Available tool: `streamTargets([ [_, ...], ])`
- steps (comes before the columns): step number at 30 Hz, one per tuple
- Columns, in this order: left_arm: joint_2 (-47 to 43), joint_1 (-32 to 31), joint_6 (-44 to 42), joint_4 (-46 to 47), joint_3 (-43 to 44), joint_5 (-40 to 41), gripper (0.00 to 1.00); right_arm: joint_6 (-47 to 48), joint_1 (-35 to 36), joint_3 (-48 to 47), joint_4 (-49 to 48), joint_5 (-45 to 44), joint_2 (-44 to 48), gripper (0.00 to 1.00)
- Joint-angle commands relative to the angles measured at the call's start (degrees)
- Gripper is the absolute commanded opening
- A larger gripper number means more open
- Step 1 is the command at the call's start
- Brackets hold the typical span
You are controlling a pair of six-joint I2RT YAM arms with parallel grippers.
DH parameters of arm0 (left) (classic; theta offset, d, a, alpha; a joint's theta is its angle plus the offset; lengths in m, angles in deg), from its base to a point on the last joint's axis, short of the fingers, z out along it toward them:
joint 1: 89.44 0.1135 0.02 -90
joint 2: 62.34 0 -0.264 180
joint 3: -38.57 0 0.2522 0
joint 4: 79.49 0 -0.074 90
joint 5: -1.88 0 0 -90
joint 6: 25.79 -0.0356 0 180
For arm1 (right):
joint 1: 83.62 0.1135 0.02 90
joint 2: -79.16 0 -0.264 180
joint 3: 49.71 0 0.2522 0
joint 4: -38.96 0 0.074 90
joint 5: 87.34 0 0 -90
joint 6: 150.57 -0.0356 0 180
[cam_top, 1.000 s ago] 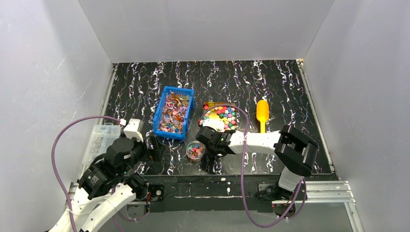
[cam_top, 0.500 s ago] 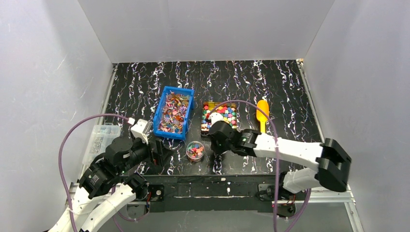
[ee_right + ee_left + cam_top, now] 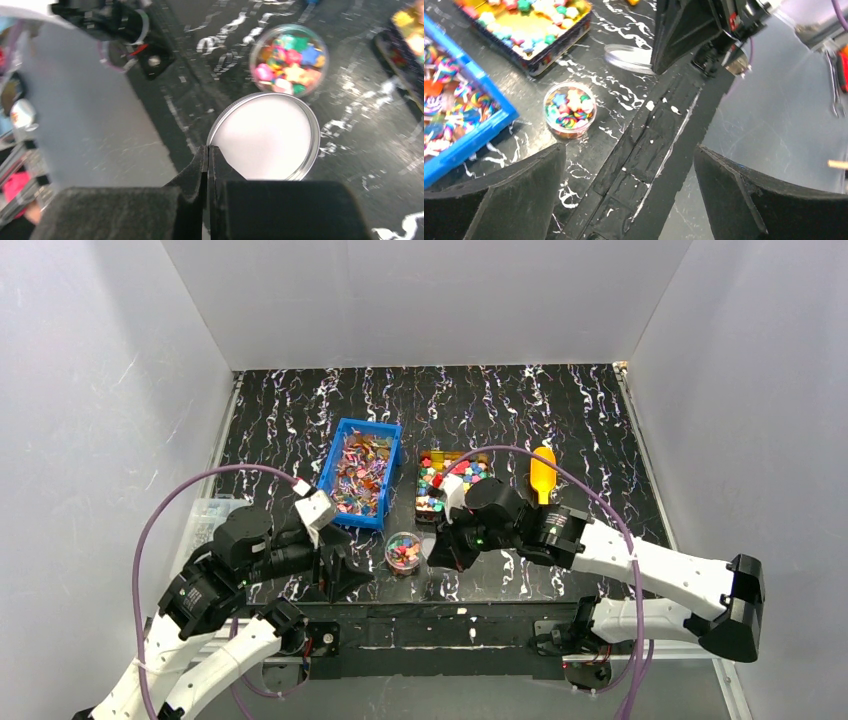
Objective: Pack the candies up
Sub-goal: Pick up the bottle lid at the center of the board.
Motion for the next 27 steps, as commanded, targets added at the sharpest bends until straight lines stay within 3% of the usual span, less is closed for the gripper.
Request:
streamTargets([
  [1,-0.92,0.04,-10.93,2.62,0.08,-11.97,0.99,2.52,0.1,-4.86,0.29,14.16,-0.05,0.01],
  [8,-1.56,0.03,-19.41,5.06,-1.69,-22.51,0.99,0.57,0.1,-4.43,-5.14,30.03,-2.19,0.01],
  [11,-0.08,0.1,-21.6,5.06,-1.95,-30.72,0.93,-2.16,0.1,-3.97,-9.07,35.56,-2.44,0.01],
  [15,0.7,0.05,-24.22,4.99,-1.84,-35.09,0.86,-8.95,0.14,-1.32,-21.37,40.83,-0.71,0.01],
  [20,0.77,0.1,-25.47,5.79,-1.8,-38.8,0.84,-14.64,0.18,0.64,-30.31,43.38,-0.67,0.01],
  [27,2.27,0.08,-26.3,7.17,-2.21,-42.25,0.68,-22.06,0.93,2.59,-43.4,44.38,-0.27,0.01],
])
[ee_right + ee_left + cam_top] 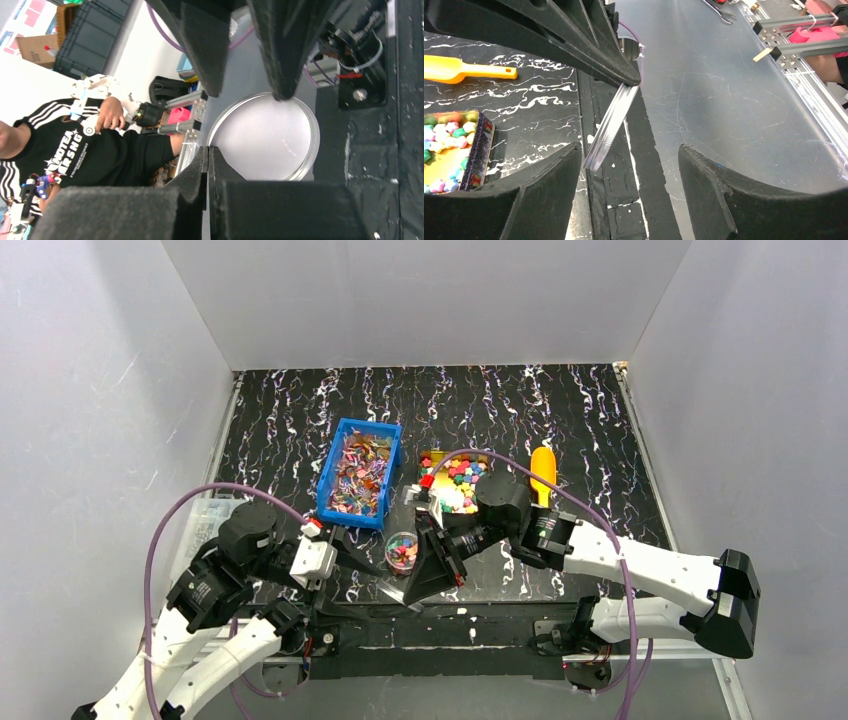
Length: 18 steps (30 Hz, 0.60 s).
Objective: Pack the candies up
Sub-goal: Pick up the bottle lid at the center of the board.
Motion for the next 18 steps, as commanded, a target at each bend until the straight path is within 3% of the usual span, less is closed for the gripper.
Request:
streamTargets([
  [1,1.17,0.12,-1.33,1.58,-0.8,-4.4,0.68,-6.47,0.72,0.48,-13.94,2.49,1.42,0.01],
  [5,1.16,0.09,-0.12,4.54,-1.59,-4.49,0.65,-7.5,1.34,0.22,-15.88,2.2,0.81,0.01],
  [18,1.57,0.07,-0.34,5.31,-1.74,-4.74,0.38,-7.23,2.09,0.06,-16.38,1.97,1.02,0.01],
])
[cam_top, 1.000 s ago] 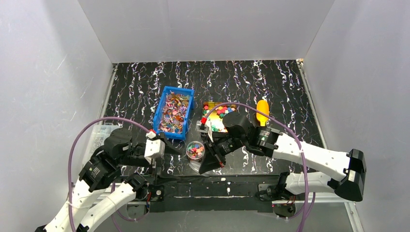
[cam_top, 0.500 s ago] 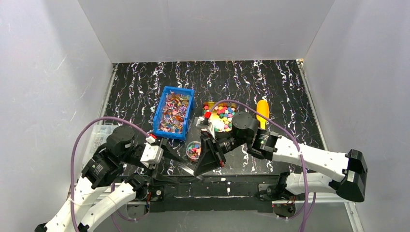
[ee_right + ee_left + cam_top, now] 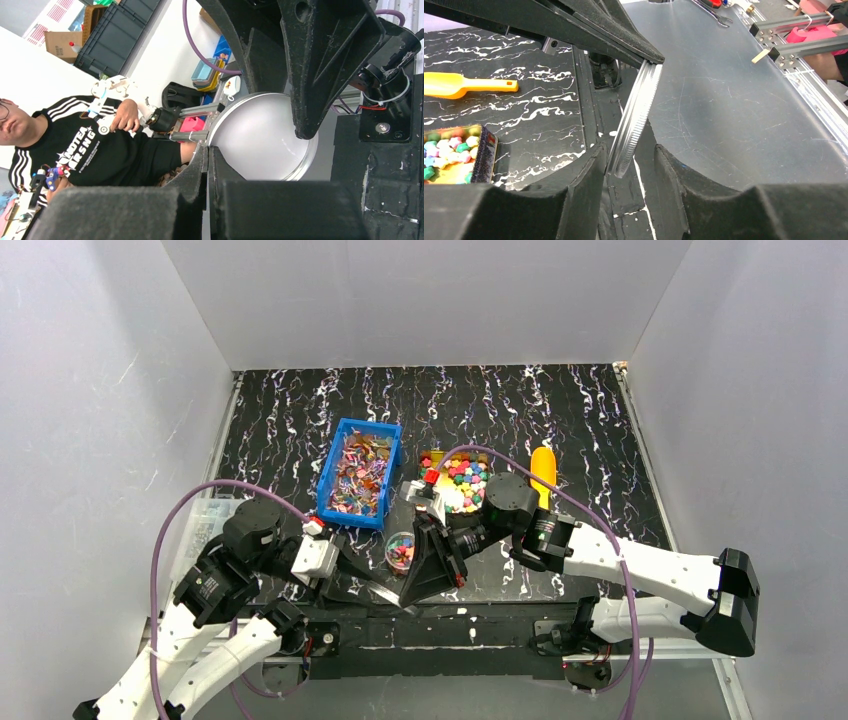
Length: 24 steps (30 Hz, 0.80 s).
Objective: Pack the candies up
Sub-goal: Pick up the bottle lid at the center of the board.
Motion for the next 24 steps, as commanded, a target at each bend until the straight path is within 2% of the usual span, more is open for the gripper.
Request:
streamTargets([
  [1,0.34,0.03,-0.39,0.42,-0.33,-1.47,0.36,-0.33,0.57,0.01,-3.2,0.84,1.16,0.01],
  [12,1.07,0.06,-0.67,0.16,0.45,-2.02,0.01,2.25,0.55,0.61,0.32,-0.4,2.67,0.01],
  [17,2.1,0.13,0.64,-0.14,0.71,-1.31,0.0,8.86,0.6,-1.72,9.75,-3.87,4.35,0.35],
  [24,2.17,0.03,5.56,-1.45,-0.38,4.48,0.0,20.32,0.58,-7.57,28.07,-15.62,8.09,0.49],
])
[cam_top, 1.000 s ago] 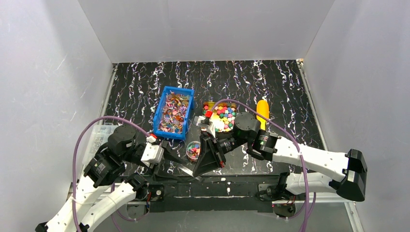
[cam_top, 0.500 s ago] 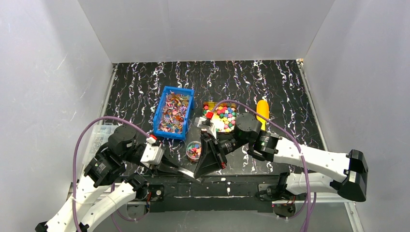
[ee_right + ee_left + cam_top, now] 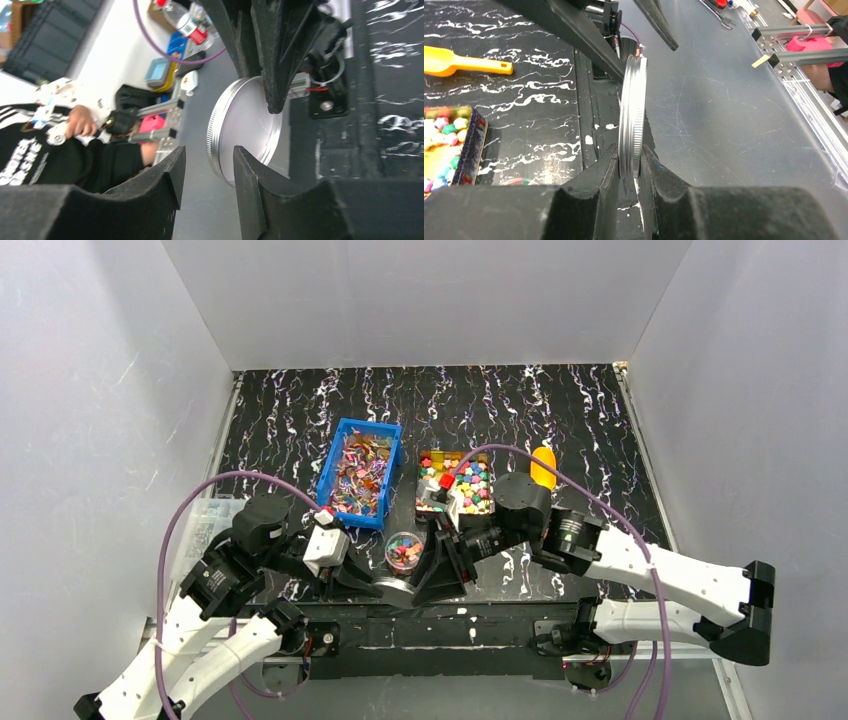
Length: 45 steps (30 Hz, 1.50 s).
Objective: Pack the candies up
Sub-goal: Pick up the bottle lid at the center of the board.
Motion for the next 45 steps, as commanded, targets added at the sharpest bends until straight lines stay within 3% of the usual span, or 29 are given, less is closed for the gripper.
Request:
streamTargets([
  [1,-0.39,0.12,4.75,-1.21,-0.67,4.29,0.0,10.18,0.28,-6.56,14.1,-10.88,3.42,0.5],
  [6,-1.92,0.09,13.22,-0.07,-2.82,13.47,0.0,13.7,0.32,-7.75,20.02,-16.83,4.46,0.52],
  [9,-2.5,0.09,20.18,1.33,-4.24,15.86,0.0,14.48,0.25,-7.17,22.34,-25.95,5.29,0.52],
  [15,-5.31,0.08,31.51,5.11,-7.55,18.76,0.0,13.66,0.22,-2.2,17.61,-34.31,8.76,0.54],
  [21,-5.17,0.07,41.05,5.26,-8.6,18.63,0.0,11.09,0.2,2.97,11.09,-35.07,10.62,0.54],
  [28,-5.72,0.05,49.55,5.74,-10.48,20.97,0.0,5.4,0.2,9.9,-0.69,-30.18,11.71,0.55],
  [40,-9.08,0.11,56.68,9.64,-11.02,21.33,0.0,0.63,0.23,12.39,-6.44,-27.7,10.75,0.52],
  [45,-9.35,0.1,57.04,10.21,-10.85,20.95,0.0,-0.67,0.2,12.62,-7.83,-26.2,10.36,0.46],
])
